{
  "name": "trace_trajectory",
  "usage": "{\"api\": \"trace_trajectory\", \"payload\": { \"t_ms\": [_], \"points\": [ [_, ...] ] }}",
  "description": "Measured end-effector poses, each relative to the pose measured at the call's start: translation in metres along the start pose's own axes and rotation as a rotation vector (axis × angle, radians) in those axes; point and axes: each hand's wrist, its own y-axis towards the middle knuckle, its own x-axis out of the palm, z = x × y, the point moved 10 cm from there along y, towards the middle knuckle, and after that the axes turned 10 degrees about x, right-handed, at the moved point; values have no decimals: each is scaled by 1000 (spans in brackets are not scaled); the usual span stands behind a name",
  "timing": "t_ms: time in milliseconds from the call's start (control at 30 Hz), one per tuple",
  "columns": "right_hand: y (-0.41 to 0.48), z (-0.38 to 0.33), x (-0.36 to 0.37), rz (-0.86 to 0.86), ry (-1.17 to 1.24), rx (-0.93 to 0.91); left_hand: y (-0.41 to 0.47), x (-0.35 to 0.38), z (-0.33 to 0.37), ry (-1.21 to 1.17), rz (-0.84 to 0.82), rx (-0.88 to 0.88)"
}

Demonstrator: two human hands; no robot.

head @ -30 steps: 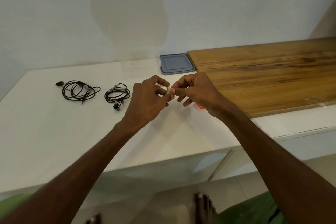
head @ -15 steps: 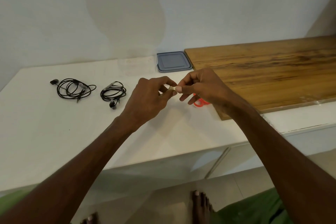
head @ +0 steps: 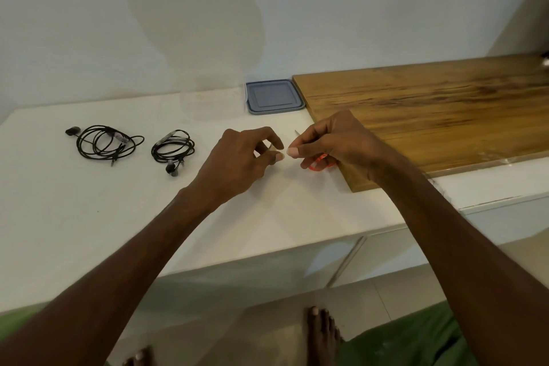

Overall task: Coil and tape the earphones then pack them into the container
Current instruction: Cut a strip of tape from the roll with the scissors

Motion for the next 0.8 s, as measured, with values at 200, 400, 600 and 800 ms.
{"api": "trace_trajectory", "payload": {
  "t_ms": [200, 400, 600, 800],
  "points": [
    [5, 5, -2, 118, -100, -22, 1, 6, 4, 192, -30, 43],
    [6, -2, 0, 135, -183, -61, -3, 3, 4, 291, 37, 73],
    [4, 1, 9, 78, -172, -42, 4, 11, -8, 177, -2, 9],
    [2, 5, 0, 38, -126, 14, 9, 5, -13, 167, 24, -28]
  ]
}}
